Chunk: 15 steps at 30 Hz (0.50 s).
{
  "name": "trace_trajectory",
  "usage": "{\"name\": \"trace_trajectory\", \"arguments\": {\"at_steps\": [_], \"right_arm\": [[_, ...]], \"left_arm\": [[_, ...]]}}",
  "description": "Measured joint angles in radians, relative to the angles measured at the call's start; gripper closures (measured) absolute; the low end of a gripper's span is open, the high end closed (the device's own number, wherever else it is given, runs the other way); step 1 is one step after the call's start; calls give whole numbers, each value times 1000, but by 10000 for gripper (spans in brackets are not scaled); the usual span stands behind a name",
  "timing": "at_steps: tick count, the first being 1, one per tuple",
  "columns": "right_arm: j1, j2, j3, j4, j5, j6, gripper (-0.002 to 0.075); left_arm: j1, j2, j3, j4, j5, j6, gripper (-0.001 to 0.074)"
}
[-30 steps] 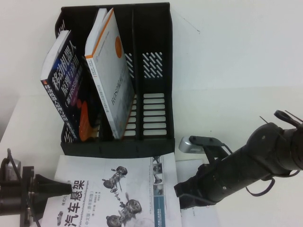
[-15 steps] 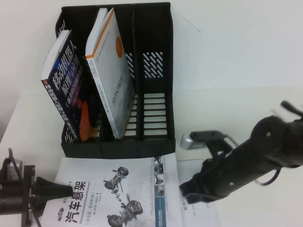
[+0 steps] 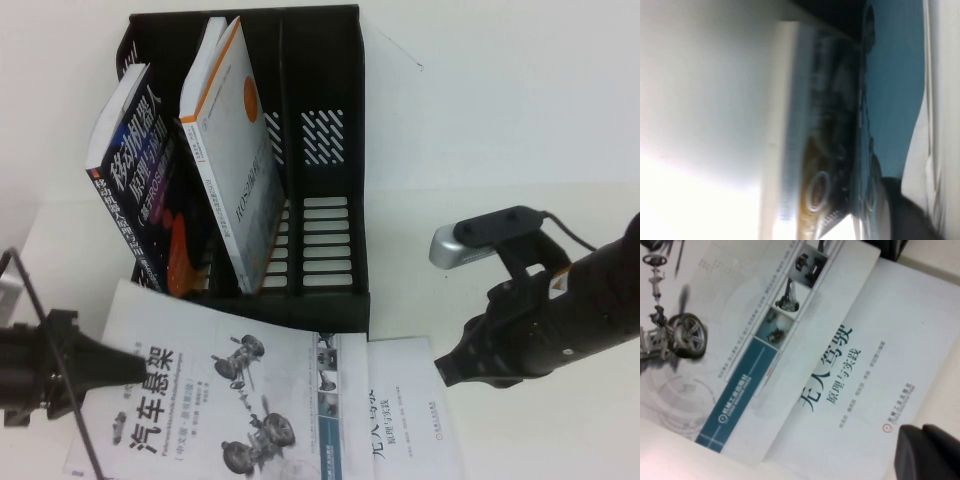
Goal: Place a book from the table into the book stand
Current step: Pick up the book with your left arm
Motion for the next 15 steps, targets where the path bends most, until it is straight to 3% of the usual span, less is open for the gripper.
{"name": "trace_trajectory", "arguments": {"at_steps": [10, 15], "right_arm": [[0, -57, 0, -18, 98, 30, 726], [0, -95, 0, -20, 164, 46, 726]], "left_arm": [[-154, -329, -12, -1, 0, -146, 615], [-232, -434, -155, 14, 16, -237, 615]]}}
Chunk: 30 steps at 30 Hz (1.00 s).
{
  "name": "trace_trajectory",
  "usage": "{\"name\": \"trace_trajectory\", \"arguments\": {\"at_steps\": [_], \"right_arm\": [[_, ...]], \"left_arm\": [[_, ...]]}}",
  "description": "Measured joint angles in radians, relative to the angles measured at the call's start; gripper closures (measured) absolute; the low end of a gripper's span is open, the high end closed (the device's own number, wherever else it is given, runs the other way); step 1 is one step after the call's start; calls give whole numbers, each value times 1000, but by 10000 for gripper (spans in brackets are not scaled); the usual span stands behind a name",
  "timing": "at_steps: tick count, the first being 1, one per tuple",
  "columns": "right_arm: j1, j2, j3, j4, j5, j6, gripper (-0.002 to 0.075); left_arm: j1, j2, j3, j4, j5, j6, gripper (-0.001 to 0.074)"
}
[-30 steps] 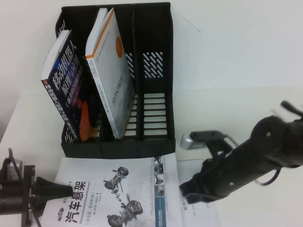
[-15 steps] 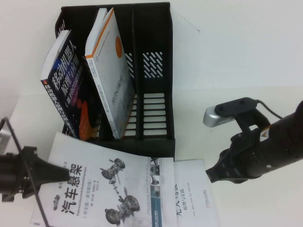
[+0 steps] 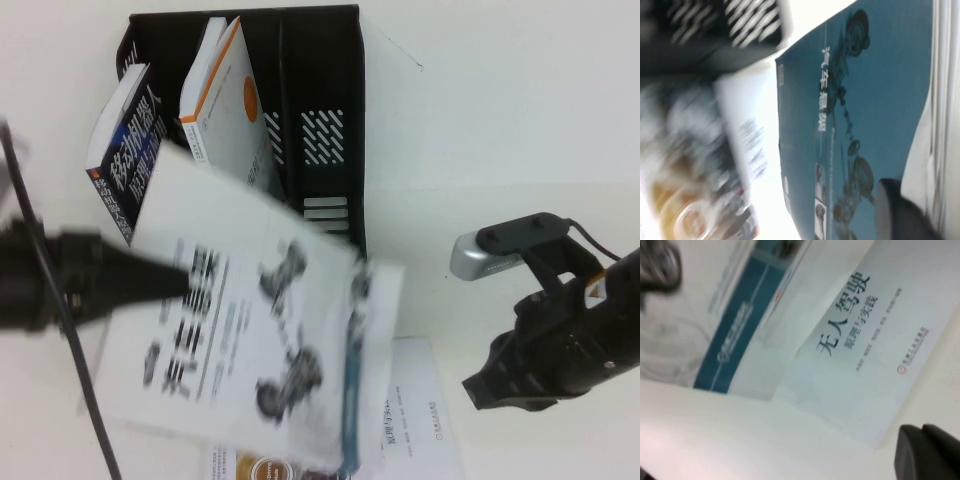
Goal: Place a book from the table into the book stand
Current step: Pick up the book with your left arm, then place the book on the book shelf
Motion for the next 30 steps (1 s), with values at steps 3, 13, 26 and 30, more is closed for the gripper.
{"name": "trace_trajectory", "arguments": {"at_steps": [3, 13, 26, 30], "right_arm": [[0, -32, 0, -2, 27, 2, 726], [0, -113, 0, -10, 50, 27, 726], [0, -117, 0, -23, 86, 36, 726], [0, -117, 0, -23, 86, 37, 726]], "left_arm": [[-43, -25, -127, 8, 2, -62, 615], [-90, 83, -590, 270, -96, -315, 615], [-259, 429, -1099, 602, -36, -546, 615], [-349, 504, -1187, 715, -17, -618, 615]]}}
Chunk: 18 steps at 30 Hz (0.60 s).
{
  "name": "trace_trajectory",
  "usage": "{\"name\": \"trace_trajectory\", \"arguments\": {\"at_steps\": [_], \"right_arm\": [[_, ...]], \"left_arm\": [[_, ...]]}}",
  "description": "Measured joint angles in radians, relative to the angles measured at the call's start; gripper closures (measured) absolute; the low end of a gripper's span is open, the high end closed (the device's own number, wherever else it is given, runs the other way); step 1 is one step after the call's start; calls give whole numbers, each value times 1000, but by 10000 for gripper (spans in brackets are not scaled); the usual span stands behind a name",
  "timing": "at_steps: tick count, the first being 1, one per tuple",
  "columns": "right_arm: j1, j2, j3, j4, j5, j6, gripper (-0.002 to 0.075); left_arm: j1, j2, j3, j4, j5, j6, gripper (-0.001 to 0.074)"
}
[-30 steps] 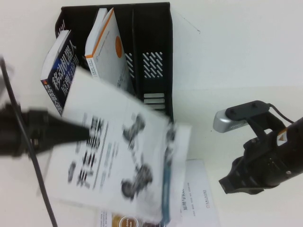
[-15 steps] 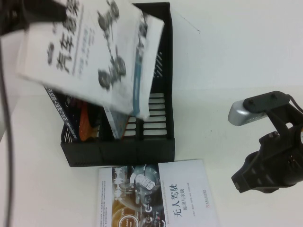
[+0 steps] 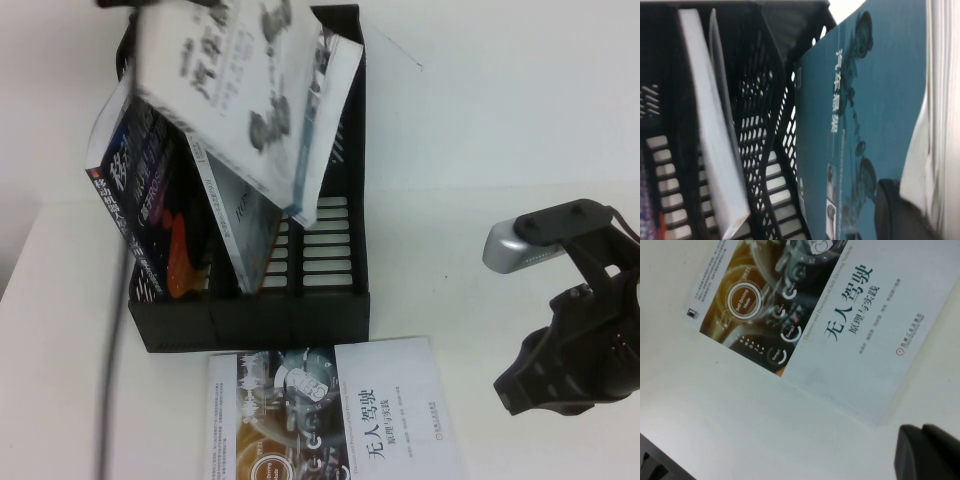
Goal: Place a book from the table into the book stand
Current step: Place the book on the book shelf
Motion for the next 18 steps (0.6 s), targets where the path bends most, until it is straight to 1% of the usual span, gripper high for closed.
{"name": "trace_trajectory", "arguments": {"at_steps": [7, 12, 18], "right_arm": [[0, 0, 0, 0, 0, 0, 727], [0, 0, 0, -5, 0, 0, 727], [0, 0, 0, -9, -9, 0, 727]], "left_arm": [[-87, 74, -36, 139, 6, -118, 616], [-91, 92, -36, 211, 49, -169, 616], [-91, 92, -36, 220, 22, -203, 616]]}}
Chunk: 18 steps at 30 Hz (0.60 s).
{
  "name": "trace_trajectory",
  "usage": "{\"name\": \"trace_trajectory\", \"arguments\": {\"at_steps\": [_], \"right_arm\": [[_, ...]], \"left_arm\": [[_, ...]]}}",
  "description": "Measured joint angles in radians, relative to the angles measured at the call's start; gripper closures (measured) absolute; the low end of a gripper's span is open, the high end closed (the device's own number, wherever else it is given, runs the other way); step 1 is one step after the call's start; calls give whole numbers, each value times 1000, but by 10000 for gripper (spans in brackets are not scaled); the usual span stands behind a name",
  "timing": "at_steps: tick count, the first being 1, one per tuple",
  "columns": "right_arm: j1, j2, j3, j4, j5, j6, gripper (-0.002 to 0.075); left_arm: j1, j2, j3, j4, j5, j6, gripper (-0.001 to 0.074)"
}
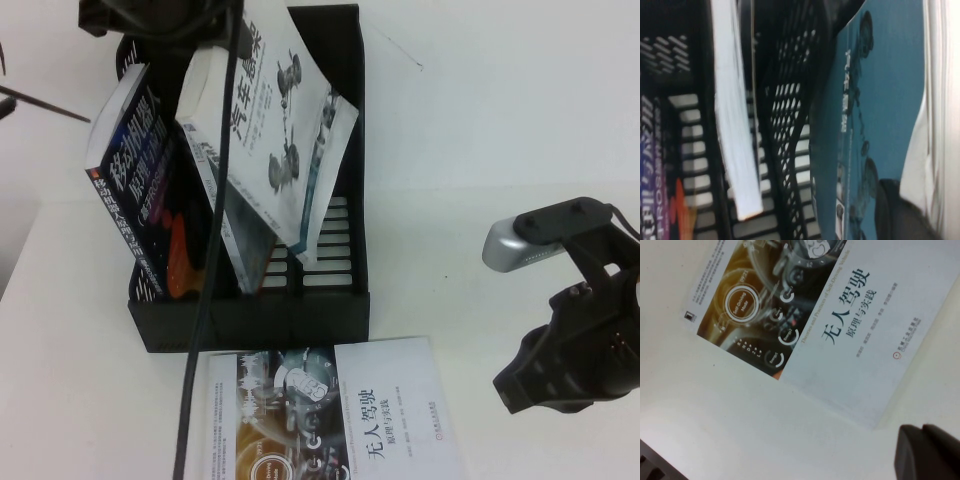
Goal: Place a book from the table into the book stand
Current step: Place the book on the book shelf
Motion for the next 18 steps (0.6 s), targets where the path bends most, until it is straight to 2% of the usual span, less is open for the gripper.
{"name": "trace_trajectory", "arguments": {"at_steps": [18], "right_arm": [[0, 0, 0, 0, -14, 0, 727]], "left_arm": [[-7, 118, -4, -4, -62, -77, 616]]}}
